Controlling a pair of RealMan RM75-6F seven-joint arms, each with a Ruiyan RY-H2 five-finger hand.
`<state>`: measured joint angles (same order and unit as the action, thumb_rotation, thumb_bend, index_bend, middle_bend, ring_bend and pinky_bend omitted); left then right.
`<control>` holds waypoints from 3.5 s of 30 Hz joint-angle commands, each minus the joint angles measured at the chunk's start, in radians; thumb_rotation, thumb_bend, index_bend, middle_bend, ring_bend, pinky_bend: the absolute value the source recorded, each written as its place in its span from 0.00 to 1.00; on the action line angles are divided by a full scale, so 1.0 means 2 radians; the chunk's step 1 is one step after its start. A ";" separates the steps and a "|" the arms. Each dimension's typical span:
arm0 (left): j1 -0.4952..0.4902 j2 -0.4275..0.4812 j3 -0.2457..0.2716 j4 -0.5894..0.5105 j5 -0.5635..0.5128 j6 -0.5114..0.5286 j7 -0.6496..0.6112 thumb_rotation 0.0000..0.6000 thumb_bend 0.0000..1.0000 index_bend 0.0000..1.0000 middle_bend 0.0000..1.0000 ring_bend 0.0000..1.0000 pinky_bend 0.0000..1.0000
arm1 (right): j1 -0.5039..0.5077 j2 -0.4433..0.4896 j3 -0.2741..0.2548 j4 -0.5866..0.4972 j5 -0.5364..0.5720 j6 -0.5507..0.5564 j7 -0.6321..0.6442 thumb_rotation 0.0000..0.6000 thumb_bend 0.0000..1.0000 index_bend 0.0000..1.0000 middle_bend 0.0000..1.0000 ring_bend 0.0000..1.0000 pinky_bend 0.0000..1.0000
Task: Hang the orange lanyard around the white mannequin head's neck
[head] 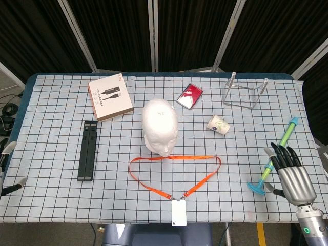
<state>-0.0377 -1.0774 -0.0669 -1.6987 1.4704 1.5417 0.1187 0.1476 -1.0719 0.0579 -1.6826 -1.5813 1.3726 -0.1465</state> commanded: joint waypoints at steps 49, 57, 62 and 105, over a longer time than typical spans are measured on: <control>-0.020 -0.022 -0.009 0.024 -0.042 -0.034 0.019 1.00 0.00 0.00 0.00 0.00 0.00 | 0.232 -0.231 0.014 0.201 0.162 -0.240 -0.141 1.00 0.32 0.52 0.00 0.00 0.00; -0.020 -0.022 -0.008 0.024 -0.043 -0.034 0.018 1.00 0.00 0.00 0.00 0.00 0.00 | 0.231 -0.239 0.007 0.219 0.151 -0.236 -0.121 1.00 0.40 0.60 0.00 0.00 0.00; -0.021 -0.022 -0.008 0.025 -0.043 -0.035 0.017 1.00 0.00 0.00 0.00 0.00 0.00 | 0.229 -0.242 0.005 0.225 0.141 -0.229 -0.104 1.00 0.46 0.67 0.00 0.00 0.00; -0.300 -0.262 -0.063 0.134 -0.069 -0.323 0.003 1.00 0.30 0.43 0.00 0.00 0.00 | 0.208 -0.124 0.005 0.061 0.096 -0.195 0.021 1.00 0.45 0.72 0.02 0.00 0.00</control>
<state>-0.6171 -1.5716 -0.1887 -1.4527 1.3507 0.9120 0.1390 0.5626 -1.3253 0.0681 -1.5579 -1.3819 0.9839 -0.1155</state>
